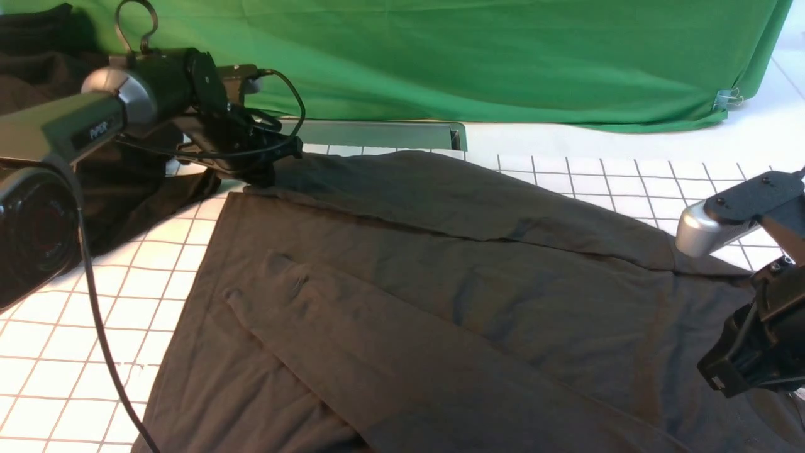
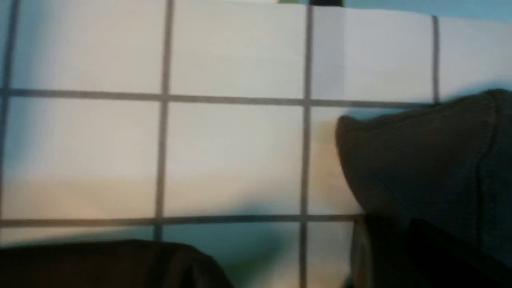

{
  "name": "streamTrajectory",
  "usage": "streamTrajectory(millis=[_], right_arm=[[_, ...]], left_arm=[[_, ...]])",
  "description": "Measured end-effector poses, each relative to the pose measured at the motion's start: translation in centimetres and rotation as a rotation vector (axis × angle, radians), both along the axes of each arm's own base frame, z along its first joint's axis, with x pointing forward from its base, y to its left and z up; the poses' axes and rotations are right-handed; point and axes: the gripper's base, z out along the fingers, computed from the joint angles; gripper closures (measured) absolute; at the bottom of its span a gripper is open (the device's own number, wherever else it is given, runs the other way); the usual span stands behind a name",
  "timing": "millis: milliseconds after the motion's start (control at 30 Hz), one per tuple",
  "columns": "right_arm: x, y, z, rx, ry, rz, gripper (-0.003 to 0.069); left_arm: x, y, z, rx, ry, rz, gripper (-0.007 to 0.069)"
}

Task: Fold a long-sleeved shirt over a white checkered tablecloth.
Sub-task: 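Grab the top left corner of the dark shirt with the left gripper, then fold the left side of the dark shirt inward over its body with the left gripper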

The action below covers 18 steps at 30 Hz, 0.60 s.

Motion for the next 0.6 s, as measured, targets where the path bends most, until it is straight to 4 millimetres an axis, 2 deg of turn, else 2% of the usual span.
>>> streamTrajectory(millis=[67,200,267,400,433,533,600], right_arm=[[0.0,0.0,0.0,0.000,0.000,0.000,0.0629],[0.0,0.0,0.0,0.000,-0.001,0.000,0.0624],[0.0,0.0,0.0,0.001,-0.002,0.000,0.0623],[0.1,0.0,0.0,0.004,-0.011,-0.002,0.0620],[0.1,0.0,0.0,0.004,-0.013,-0.003,0.0620],[0.5,0.1,0.2,0.016,-0.052,-0.012,0.0616],[0.6,0.1,0.2,0.020,-0.064,-0.016,0.0612]], left_arm=[[0.0,-0.1,0.0,-0.010,0.002,-0.008,0.0590],[-0.7,-0.4,2.1,-0.037,0.007,-0.014,0.0599],[-1.2,-0.7,4.4,-0.038,-0.019,-0.028,0.0599],[-3.8,-1.6,11.2,-0.034,-0.070,-0.088,0.0599],[-4.1,-1.6,11.8,-0.034,-0.067,-0.092,0.0599],[-6.7,-2.2,15.2,-0.038,-0.020,-0.128,0.0599],[-8.0,-2.4,16.2,-0.029,0.029,-0.137,0.0599]])
